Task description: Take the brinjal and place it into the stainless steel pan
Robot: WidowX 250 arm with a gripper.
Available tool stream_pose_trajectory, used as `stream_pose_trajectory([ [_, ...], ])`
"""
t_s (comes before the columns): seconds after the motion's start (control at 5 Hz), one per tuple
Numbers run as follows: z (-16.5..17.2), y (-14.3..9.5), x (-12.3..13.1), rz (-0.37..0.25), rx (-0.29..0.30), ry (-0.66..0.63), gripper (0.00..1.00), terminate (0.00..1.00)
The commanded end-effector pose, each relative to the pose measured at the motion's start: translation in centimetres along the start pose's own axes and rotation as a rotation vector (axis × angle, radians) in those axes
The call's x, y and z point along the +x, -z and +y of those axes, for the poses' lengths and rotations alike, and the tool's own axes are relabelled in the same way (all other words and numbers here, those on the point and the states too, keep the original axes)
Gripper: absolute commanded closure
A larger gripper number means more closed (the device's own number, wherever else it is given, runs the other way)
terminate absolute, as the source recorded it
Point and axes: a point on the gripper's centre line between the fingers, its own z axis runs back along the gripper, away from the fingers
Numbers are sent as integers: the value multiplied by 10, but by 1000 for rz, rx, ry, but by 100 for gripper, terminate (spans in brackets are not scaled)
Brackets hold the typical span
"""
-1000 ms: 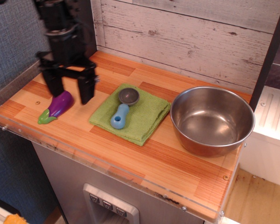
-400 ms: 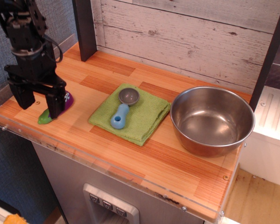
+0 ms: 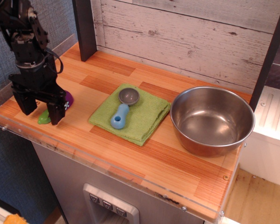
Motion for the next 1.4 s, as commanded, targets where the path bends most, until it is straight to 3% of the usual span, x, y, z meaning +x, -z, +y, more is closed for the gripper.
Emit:
stream_pose_trajectory([
  [0.0,5,10,7,5,-1,-17,0,0],
  [0.2,5,13,5,0,-16,-29,100,0],
  [0.6,3,8,4,-10,-33,-24,100,0],
  [0.8,2,-14,10,-45,-25,-31,100,0],
  [1.2,-20,-89,33,-129,-44,-85,100,0],
])
